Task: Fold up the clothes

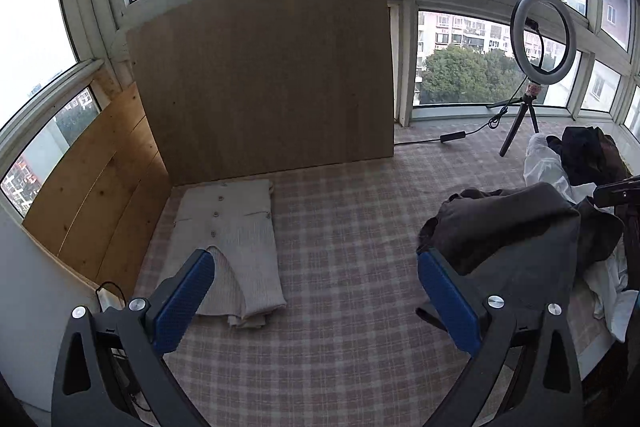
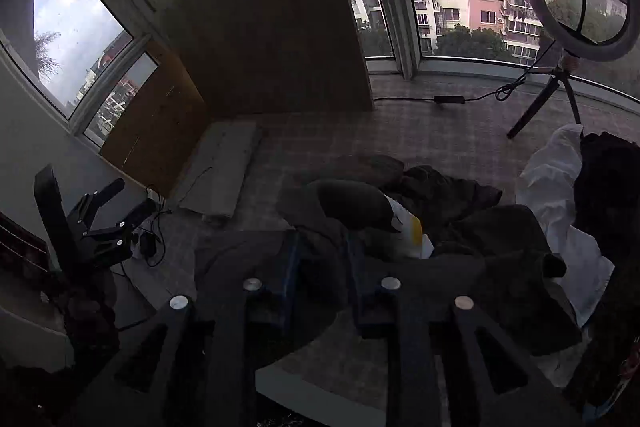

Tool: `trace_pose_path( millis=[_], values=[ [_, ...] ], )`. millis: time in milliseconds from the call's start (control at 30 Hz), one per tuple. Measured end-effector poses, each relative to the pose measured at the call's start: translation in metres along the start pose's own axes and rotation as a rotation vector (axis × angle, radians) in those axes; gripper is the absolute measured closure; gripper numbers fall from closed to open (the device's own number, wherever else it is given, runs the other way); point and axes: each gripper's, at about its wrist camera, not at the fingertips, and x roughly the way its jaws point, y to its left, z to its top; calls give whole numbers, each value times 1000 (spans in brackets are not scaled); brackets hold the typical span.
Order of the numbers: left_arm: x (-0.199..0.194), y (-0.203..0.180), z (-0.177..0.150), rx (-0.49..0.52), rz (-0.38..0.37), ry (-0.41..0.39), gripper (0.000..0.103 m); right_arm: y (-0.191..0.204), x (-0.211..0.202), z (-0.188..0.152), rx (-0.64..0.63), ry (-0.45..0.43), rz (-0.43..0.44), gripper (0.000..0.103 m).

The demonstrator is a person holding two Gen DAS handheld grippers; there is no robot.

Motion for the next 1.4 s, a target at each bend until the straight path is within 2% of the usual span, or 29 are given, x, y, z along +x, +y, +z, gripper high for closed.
trace_pose_path(
  millis=[100, 133, 200, 267, 333, 400, 433, 467, 533, 600, 633, 667, 700, 733, 767, 867, 933, 1033, 1100, 1133, 1167, 1200, 1233, 1267, 1367, 1400],
  values=[
    [31, -6, -19, 31, -31, 84, 1, -59, 52, -48, 146, 123, -18, 81],
    [41, -8, -26, 38, -44, 112, 1, -67, 58, -58, 154, 138, -31, 81],
    [62, -14, -35, 49, -77, 165, 1, -71, 60, -71, 127, 143, -116, 78],
    [81, -24, -43, 61, -107, 213, 1, -75, 64, -70, 94, 136, -212, 61],
    [100, -36, -49, 75, -128, 254, 1, -83, 70, -61, 79, 116, -246, 57],
    [115, -49, -50, 92, -154, 279, 1, -87, 79, -49, 52, 107, -241, 56],
    [124, -57, -48, 102, -167, 295, 1, -85, 86, -44, 23, 115, -229, 53],
    [133, -66, -48, 107, -182, 308, 1, -82, 93, -39, -5, 123, -217, 46],
    [151, -84, -50, 103, -215, 338, 1, -78, 106, -30, -61, 138, -192, 41],
    [166, -100, -53, 100, -237, 364, 1, -74, 120, -25, -112, 163, -169, 41],
    [172, -107, -54, 104, -244, 377, 4, -73, 128, -26, -133, 184, -158, 41],
    [179, -115, -56, 108, -250, 389, 8, -74, 133, -29, -146, 199, -144, 45],
    [185, -122, -57, 111, -257, 401, 31, -76, 134, -32, -153, 203, -127, 53],
    [185, -122, -57, 104, -268, 407, 60, -79, 133, -35, -157, 204, -108, 80],
    [185, -122, -57, 97, -278, 414, 67, -83, 129, -36, -151, 202, -90, 94],
    [181, -119, -58, 79, -295, 421, 78, -105, 104, -39, -80, 162, -45, 98],
    [172, -112, -57, 70, -289, 412, 90, -120, 83, -43, -42, 122, -88, 100],
    [159, -101, -56, 57, -280, 398, 91, -144, 46, -53, 38, 60, -112, 100],
    [151, -93, -56, 48, -274, 389, 91, -148, 33, -60, 37, 66, -128, 100],
    [147, -89, -55, 43, -271, 384, 91, -144, 31, -61, 5, 72, -172, 97],
    [142, -86, -55, 39, -269, 379, 91, -139, 32, -59, -26, 67, -212, 86],
    [138, -86, -56, 35, -272, 371, 96, -133, 32, -56, -55, 56, -243, 77],
    [134, -86, -57, 30, -276, 363, 103, -127, 34, -52, -77, 43, -253, 57],
    [132, -84, -56, 18, -292, 355, 103, -120, 37, -48, -94, 30, -236, 42],
    [136, -89, -56, 29, -307, 381, 99, -96, 59, -36, -166, 28, -134, 40],
    [140, -95, -57, 41, -299, 402, 83, -88, 73, -33, -191, 42, -123, 40]
  ],
)
